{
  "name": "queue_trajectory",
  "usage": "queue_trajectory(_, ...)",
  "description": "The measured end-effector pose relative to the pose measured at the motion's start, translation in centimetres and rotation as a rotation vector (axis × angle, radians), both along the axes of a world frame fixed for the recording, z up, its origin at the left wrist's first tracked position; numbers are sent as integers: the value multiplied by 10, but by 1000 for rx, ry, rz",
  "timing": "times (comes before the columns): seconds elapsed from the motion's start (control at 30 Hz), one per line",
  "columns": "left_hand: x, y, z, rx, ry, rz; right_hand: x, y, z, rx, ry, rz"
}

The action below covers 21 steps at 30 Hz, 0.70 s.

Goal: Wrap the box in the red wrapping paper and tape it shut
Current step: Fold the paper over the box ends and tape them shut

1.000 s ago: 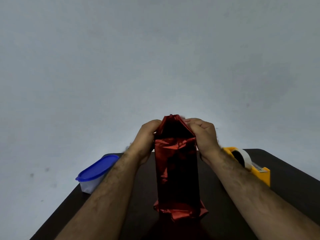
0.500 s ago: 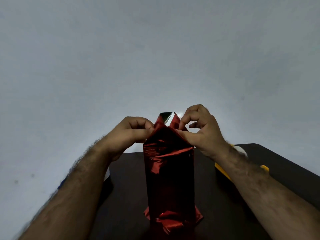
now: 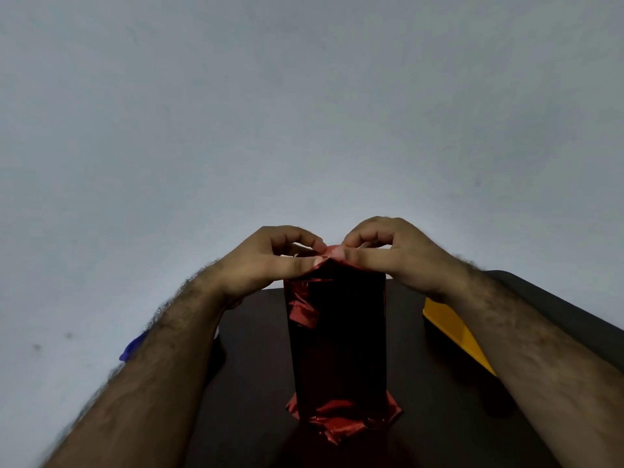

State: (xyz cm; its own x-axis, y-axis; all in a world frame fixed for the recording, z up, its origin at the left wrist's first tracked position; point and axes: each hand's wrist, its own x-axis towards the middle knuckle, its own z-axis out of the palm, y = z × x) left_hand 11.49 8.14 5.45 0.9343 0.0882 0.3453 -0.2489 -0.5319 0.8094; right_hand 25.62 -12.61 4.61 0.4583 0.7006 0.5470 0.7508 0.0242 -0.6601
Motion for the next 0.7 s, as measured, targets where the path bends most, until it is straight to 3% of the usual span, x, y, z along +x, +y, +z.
queue_trajectory(0.23,-4,-3,5,-16,-110,60,-1,-3,1,15,-16,-97)
queue_trajectory(0.4,-6,2,4,168,-85,109,-7,-4,-1,-44,6,28)
queue_trajectory(0.7,1,-3,6,356,-28,128,2,-6,-5,-39,-39,-1)
